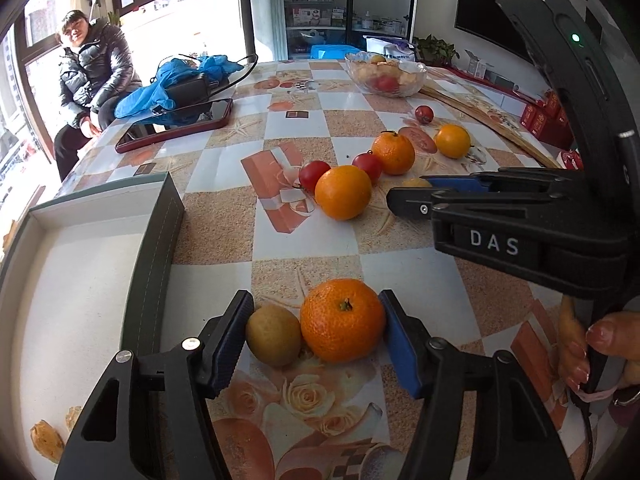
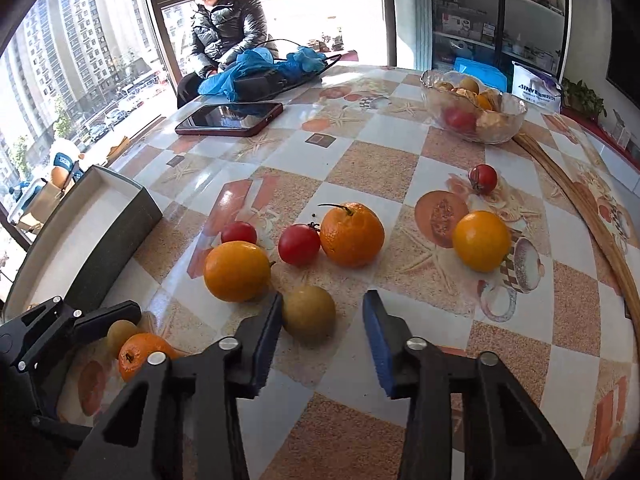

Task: Organize fruits
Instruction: 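Grasp the yellow round fruit with the right gripper, then grasp the mandarin orange with the left gripper while the right gripper holds the yellow fruit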

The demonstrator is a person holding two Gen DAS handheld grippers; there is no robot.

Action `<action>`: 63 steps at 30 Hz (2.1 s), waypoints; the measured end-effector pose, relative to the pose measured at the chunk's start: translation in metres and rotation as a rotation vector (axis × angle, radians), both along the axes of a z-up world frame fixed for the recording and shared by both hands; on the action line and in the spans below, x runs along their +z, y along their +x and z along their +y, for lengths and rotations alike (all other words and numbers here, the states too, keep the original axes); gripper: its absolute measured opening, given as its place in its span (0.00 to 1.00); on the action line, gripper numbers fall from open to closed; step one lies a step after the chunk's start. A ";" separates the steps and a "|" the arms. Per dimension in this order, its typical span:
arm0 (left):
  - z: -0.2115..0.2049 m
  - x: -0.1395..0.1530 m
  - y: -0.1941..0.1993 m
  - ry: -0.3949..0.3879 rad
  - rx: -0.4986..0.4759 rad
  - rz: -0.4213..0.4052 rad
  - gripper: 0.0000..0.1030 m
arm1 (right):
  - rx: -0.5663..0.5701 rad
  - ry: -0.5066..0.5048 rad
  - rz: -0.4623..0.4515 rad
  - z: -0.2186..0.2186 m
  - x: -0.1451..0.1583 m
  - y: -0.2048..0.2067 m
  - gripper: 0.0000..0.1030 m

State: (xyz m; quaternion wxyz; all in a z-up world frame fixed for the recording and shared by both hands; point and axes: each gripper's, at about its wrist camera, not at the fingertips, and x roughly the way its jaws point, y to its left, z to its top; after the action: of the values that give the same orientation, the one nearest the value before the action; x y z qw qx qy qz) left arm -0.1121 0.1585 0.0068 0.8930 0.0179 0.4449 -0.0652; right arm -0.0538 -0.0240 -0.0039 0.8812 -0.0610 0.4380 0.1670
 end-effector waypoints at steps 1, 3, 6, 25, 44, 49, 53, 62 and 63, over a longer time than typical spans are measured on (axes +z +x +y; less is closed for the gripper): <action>0.000 0.000 -0.003 -0.005 0.002 0.000 0.65 | -0.002 0.010 0.002 -0.001 0.001 0.000 0.27; -0.001 0.000 -0.015 -0.013 -0.003 -0.002 0.65 | -0.016 0.019 -0.011 -0.007 0.002 -0.008 0.27; -0.006 0.001 -0.037 -0.033 -0.020 -0.008 0.66 | -0.045 0.012 0.001 -0.026 0.001 -0.027 0.27; -0.005 0.000 -0.085 0.002 0.065 -0.006 0.74 | -0.296 0.099 -0.051 -0.119 0.006 -0.130 0.27; -0.024 0.004 -0.058 -0.078 0.016 0.050 0.65 | -0.298 0.131 -0.049 -0.124 0.004 -0.133 0.27; -0.033 0.004 -0.034 -0.042 0.032 0.043 0.52 | -0.298 0.131 -0.049 -0.124 0.004 -0.132 0.27; -0.037 0.005 -0.033 -0.017 0.056 0.059 0.40 | -0.298 0.125 -0.049 -0.123 0.004 -0.132 0.27; -0.021 0.002 -0.096 0.006 0.113 -0.005 0.39 | -0.303 0.099 -0.057 -0.119 0.004 -0.135 0.27; -0.018 0.001 -0.099 0.005 0.125 -0.014 0.39 | -0.303 0.079 -0.063 -0.116 0.003 -0.137 0.27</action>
State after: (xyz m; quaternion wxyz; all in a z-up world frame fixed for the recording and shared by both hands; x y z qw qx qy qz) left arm -0.2112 0.1403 0.0079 0.8984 -0.0070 0.4389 -0.0081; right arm -0.1905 -0.1403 -0.0005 0.9113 0.0353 0.4076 0.0470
